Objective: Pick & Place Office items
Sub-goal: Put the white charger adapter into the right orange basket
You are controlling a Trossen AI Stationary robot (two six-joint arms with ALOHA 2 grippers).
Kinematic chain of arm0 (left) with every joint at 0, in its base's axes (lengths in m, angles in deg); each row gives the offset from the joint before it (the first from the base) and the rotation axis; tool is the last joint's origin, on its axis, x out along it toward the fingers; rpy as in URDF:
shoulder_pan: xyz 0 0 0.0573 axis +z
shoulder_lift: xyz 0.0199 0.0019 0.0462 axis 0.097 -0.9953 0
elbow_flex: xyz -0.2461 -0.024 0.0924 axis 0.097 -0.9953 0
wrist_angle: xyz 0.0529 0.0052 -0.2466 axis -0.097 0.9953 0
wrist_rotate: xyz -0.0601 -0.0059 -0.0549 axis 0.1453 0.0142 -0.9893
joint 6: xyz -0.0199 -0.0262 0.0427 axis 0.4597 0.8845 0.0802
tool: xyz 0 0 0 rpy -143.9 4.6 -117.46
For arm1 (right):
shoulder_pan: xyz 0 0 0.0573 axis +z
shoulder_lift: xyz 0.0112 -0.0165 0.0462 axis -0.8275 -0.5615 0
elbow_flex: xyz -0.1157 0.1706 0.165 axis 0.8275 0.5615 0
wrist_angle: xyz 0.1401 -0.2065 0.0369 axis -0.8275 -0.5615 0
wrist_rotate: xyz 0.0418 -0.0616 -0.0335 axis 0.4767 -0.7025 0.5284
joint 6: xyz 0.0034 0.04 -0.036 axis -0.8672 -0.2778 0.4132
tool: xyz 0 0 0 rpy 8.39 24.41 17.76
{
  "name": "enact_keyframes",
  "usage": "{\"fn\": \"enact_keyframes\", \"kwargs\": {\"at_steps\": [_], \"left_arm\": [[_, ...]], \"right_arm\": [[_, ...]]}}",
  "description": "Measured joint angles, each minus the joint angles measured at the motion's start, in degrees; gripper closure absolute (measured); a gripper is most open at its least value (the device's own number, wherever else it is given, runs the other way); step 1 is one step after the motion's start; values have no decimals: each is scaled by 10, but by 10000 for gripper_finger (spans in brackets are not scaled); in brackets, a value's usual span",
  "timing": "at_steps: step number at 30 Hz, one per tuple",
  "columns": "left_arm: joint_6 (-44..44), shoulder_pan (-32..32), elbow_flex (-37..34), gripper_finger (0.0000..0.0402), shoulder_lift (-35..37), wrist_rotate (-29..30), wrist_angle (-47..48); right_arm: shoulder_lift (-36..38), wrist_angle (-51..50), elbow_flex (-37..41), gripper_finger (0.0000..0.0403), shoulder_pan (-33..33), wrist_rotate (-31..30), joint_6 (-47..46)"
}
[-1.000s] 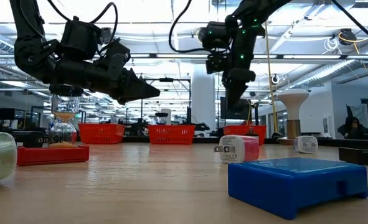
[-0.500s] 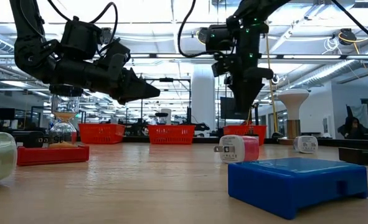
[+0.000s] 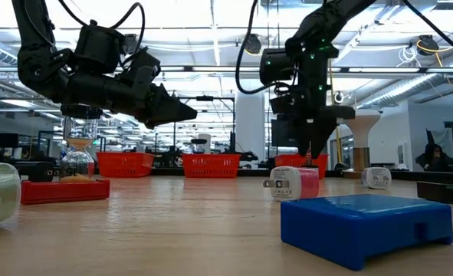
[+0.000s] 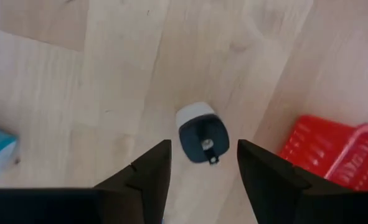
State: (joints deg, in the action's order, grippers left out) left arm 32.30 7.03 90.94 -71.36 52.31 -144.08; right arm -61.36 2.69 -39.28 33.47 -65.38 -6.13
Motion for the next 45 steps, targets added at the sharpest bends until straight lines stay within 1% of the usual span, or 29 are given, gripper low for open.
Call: {"fn": "enact_keyframes", "kwargs": {"at_steps": [4, 8, 13, 18, 25, 27, 29, 32, 35, 38, 40, 45], "left_arm": [[0, 0, 0, 350, 0, 0, 0], [0, 0, 0, 350, 0, 0, 0], [0, 0, 0, 350, 0, 0, 0], [0, 0, 0, 350, 0, 0, 0], [0, 0, 0, 350, 0, 0, 0], [0, 0, 0, 350, 0, 0, 0], [0, 0, 0, 350, 0, 0, 0], [0, 0, 0, 350, 0, 0, 0], [0, 0, 1, 350, 0, 0, -1], [0, 0, 1, 350, 0, 0, -1], [0, 0, 1, 350, 0, 0, -1], [0, 0, 1, 350, 0, 0, -1]], "right_arm": [[0, 20, 17, 225, 0, 1, 26], [0, 37, 32, 215, 0, 1, 30], [0, 61, 50, 214, 0, 1, 36], [0, 81, 62, 233, 0, 1, 44], [0, 82, 62, 285, 0, 0, 21], [1, 73, 57, 285, 0, 0, 8], [9, 45, 40, 285, 0, 2, -5], [15, -1, -18, 282, -11, 1, -19], [13, -41, -86, 278, -38, 0, -29], [12, -40, -142, 278, -78, -4, -8], [-6, -37, -172, 279, -107, -14, 4], [-68, -29, -212, 279, -172, -17, 30]]}}
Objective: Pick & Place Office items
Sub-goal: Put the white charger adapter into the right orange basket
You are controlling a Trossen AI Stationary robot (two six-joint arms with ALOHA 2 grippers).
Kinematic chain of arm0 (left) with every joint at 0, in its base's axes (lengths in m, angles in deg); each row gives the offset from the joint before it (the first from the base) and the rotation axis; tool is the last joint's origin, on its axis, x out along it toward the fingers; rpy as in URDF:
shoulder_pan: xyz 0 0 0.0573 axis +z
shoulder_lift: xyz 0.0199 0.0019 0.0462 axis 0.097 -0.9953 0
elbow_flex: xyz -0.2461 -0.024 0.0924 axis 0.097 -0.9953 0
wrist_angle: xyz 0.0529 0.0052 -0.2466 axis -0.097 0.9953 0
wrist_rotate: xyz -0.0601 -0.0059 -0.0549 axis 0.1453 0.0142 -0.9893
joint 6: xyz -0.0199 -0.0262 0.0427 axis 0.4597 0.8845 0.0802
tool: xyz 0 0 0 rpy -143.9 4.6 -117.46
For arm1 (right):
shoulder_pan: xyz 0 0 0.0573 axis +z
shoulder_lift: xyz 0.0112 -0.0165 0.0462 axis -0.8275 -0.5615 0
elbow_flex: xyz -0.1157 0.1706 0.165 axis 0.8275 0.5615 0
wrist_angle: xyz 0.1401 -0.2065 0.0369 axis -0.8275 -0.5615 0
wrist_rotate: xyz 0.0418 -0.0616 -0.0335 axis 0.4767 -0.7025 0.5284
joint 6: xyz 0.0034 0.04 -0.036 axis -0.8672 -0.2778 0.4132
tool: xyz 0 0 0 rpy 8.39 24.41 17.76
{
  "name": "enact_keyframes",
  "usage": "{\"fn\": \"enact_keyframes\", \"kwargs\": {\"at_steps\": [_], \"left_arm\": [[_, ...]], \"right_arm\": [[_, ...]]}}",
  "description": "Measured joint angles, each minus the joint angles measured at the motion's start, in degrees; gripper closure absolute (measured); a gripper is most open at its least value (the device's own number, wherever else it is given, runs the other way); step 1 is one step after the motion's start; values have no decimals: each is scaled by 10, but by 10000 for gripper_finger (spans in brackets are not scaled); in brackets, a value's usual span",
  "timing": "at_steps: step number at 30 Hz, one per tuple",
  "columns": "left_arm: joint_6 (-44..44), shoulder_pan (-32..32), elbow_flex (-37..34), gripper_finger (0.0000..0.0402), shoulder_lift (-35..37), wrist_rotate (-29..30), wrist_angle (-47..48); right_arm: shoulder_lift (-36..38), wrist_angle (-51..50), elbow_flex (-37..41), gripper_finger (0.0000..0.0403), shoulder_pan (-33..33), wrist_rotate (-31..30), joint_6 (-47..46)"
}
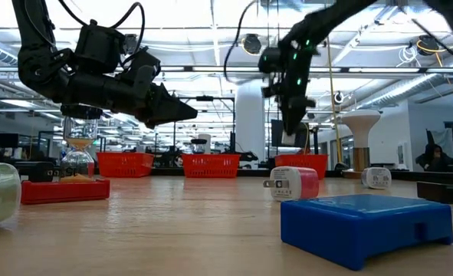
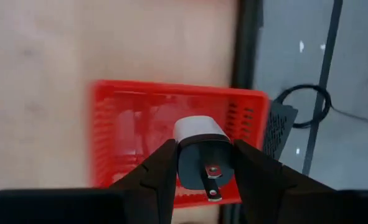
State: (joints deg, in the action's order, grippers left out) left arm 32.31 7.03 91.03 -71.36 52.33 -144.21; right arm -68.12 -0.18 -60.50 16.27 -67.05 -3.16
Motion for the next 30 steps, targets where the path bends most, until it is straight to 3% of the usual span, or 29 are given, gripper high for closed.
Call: {"fn": "enact_keyframes", "kwargs": {"at_steps": [11, 30], "left_arm": [[0, 0, 0, 350, 0, 0, 0], [0, 0, 0, 350, 0, 0, 1]], "right_arm": [[-109, 22, -20, 279, -44, 0, 14], [-112, 63, -11, 265, -55, 0, 13]]}}
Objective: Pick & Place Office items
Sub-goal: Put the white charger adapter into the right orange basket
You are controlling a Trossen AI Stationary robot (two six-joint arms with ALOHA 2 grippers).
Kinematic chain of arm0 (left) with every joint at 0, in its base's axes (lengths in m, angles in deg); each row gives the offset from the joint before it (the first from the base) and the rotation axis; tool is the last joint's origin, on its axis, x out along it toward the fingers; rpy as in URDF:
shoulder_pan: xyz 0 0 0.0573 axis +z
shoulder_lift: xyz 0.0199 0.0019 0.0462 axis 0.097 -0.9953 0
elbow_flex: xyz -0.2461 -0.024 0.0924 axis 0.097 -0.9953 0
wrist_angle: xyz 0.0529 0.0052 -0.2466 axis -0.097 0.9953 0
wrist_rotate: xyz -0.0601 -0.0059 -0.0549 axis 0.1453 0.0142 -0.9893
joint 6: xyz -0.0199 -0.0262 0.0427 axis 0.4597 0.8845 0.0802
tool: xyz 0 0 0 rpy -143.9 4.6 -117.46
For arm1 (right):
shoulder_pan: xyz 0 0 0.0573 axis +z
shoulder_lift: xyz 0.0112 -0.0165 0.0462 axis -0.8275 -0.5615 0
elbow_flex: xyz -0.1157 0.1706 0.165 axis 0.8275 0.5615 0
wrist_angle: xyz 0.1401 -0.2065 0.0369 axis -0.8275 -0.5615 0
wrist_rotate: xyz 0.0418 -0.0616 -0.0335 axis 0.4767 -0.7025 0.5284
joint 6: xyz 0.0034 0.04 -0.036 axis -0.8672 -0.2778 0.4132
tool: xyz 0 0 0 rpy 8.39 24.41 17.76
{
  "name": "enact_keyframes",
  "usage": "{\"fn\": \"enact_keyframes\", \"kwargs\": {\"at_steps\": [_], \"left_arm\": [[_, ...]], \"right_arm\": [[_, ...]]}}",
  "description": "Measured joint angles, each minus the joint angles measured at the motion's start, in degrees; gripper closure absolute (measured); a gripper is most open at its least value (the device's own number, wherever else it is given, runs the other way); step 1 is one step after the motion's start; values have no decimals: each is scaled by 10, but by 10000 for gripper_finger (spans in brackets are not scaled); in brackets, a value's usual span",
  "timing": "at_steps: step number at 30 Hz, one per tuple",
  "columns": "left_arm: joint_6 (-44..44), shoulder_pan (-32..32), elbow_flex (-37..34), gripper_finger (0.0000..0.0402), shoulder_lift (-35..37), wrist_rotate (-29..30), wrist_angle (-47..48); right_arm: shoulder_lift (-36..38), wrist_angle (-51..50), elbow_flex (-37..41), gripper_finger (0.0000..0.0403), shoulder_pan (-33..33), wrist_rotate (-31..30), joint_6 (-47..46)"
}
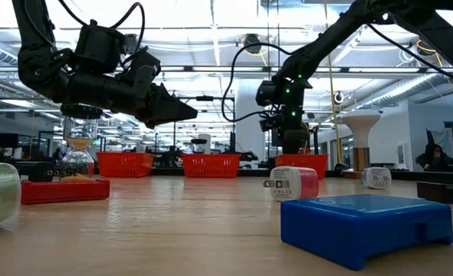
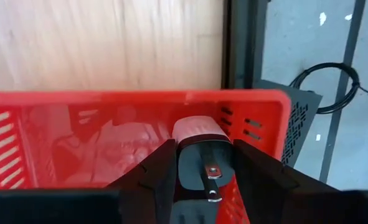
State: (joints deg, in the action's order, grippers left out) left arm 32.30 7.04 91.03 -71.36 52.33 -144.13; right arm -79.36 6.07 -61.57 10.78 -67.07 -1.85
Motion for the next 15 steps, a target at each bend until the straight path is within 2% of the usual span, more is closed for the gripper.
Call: {"fn": "enact_keyframes", "kwargs": {"at_steps": [9, 15], "left_arm": [[0, 0, 0, 350, 0, 0, 0], [0, 0, 0, 350, 0, 0, 0]], "right_arm": [[0, 22, 17, 229, 1, -43, 0], [8, 22, 17, 219, 3, -45, -7]]}}
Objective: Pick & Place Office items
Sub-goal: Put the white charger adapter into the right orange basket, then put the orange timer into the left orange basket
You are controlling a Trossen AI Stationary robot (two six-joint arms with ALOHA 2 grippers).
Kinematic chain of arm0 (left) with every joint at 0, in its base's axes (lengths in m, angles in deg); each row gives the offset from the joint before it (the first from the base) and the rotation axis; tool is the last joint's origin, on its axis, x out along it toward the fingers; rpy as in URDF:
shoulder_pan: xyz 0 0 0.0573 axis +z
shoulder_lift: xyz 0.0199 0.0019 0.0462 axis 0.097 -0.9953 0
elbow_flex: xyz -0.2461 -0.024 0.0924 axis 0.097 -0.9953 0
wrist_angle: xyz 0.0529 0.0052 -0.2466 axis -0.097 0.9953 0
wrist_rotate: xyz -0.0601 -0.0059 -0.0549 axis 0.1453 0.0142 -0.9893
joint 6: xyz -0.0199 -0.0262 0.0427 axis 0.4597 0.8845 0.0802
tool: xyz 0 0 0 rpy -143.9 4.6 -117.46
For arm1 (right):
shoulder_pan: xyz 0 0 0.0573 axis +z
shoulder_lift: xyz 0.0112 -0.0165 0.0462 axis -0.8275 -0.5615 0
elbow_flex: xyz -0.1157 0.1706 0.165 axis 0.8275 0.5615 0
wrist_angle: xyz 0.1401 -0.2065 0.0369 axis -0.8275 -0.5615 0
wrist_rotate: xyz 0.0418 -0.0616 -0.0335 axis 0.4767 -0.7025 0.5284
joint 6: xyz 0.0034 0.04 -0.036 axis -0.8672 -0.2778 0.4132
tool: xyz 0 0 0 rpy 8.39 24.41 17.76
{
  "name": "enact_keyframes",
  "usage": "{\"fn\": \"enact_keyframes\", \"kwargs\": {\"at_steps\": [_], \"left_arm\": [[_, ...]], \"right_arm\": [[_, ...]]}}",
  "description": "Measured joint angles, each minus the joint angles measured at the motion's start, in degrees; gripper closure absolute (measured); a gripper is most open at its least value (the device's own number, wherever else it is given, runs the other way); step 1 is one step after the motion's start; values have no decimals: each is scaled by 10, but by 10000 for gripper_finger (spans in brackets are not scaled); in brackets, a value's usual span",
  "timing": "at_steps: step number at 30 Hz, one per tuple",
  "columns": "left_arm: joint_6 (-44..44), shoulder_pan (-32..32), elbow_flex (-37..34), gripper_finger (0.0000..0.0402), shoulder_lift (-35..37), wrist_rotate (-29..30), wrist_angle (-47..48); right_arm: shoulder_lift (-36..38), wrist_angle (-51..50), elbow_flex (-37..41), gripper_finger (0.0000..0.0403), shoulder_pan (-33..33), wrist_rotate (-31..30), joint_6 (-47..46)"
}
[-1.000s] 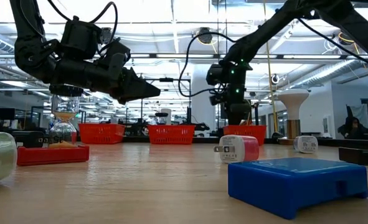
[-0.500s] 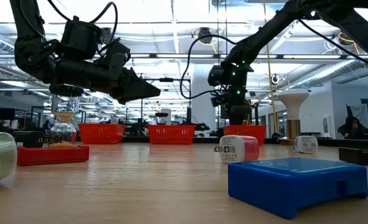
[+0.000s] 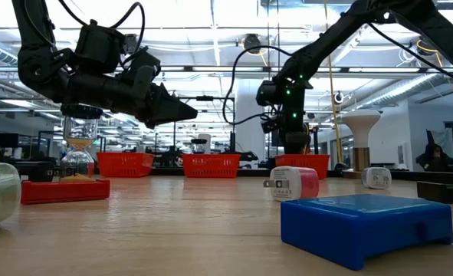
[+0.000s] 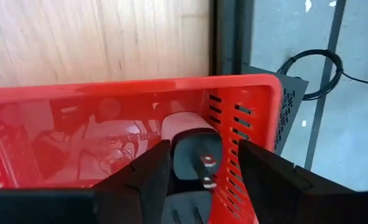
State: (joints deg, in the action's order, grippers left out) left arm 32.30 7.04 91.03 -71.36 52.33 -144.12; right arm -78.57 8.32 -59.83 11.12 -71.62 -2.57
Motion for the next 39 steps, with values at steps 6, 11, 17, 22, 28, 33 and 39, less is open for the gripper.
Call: {"fn": "enact_keyframes", "kwargs": {"at_steps": [6, 11, 17, 22, 28, 33, 39], "left_arm": [[0, 0, 0, 350, 0, 0, 0], [0, 0, 0, 350, 0, 0, 0], [0, 0, 0, 350, 0, 0, 0], [0, 0, 0, 350, 0, 0, 0], [1, 0, 0, 350, 0, 0, -9], [50, 0, 0, 350, 1, -5, -14], [102, 6, 22, 350, 1, 6, -18]], "right_arm": [[31, 1, 0, 214, 10, -15, -9], [82, -4, 0, 224, 34, -53, -22], [176, 24, 63, 289, 56, 68, -147], [274, 161, 215, 379, 100, 77, -186], [380, 308, 367, 388, 161, 79, -293], [462, 393, 464, 400, 201, 80, -355], [529, 450, 533, 401, 223, 78, -413]]}}
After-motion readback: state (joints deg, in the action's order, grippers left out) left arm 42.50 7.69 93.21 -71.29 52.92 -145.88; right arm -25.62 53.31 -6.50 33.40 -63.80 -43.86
